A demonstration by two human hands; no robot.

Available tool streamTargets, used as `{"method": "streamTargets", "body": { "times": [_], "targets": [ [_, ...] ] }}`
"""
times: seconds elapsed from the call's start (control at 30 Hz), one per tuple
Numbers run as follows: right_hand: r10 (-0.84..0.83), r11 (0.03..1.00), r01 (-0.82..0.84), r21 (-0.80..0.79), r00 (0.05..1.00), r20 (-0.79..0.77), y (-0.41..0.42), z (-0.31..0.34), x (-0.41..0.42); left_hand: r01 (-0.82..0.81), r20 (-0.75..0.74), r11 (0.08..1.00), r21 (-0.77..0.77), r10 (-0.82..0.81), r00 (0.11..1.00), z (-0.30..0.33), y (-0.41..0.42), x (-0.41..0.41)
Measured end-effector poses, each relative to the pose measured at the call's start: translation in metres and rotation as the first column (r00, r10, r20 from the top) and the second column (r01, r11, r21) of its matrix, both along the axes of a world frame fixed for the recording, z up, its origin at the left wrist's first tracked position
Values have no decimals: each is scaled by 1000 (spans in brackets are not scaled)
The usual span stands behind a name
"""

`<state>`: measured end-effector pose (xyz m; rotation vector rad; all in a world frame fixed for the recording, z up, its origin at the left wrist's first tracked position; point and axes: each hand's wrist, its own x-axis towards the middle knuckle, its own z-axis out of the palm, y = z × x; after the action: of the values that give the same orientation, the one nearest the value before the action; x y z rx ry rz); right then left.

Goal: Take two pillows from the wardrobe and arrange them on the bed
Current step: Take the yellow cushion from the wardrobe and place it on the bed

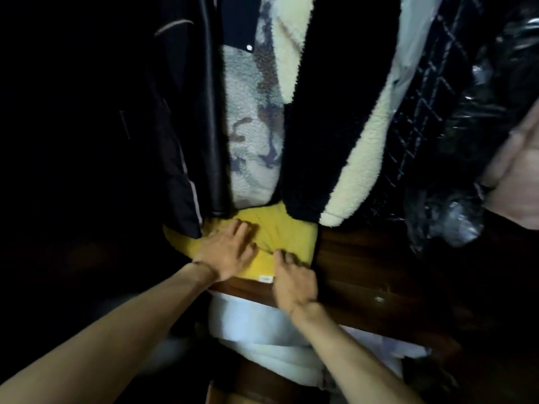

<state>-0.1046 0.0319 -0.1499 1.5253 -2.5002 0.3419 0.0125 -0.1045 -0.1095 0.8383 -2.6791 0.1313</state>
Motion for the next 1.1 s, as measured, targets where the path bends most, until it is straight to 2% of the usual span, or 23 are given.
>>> {"method": "streamTargets", "body": {
  "times": [0.1,0.2,0.27,0.33,0.43,0.5,0.6,0.7,0.77,0.87,1.0,1.1],
  "targets": [
    [-9,997,9,72,1000,6,30,-7,38,-78,-24,997,-2,78,997,-12,-2,-9],
    [42,978,-73,194,986,159,47,0,55,-183,39,973,143,180,983,-26,-2,-7],
    [82,962,-157,224,946,313,51,9,54,-211,37,954,212,208,978,-34,-2,1],
    [109,952,-207,227,918,380,52,16,48,-297,16,907,301,306,952,-40,-2,7],
    [70,991,-94,93,970,233,36,21,31,-406,56,824,396,419,906,-50,1,1],
    [15,1000,-13,-24,998,68,16,22,3,-434,76,829,352,437,896,-58,6,-12],
    [-23,1000,24,16,999,-44,-19,21,-51,-456,37,865,210,459,888,-70,7,-21],
    [-7,999,7,49,1000,3,-53,11,-85,-434,-70,897,90,440,895,-80,0,-23],
    [13,1000,-12,-9,999,37,-74,-3,-96,-477,-105,875,79,483,869,-86,-10,-31],
    [-17,994,18,-109,1000,10,-95,-16,-102,-540,-120,837,84,546,829,-91,-19,-39],
    [2,993,-2,-115,1000,1,-95,-7,-96,-569,-63,802,179,587,807,-80,-20,-37],
    [43,993,-49,-104,997,-64,-72,3,-89,-529,-20,809,255,552,834,-69,-6,-22]
  ]
}}
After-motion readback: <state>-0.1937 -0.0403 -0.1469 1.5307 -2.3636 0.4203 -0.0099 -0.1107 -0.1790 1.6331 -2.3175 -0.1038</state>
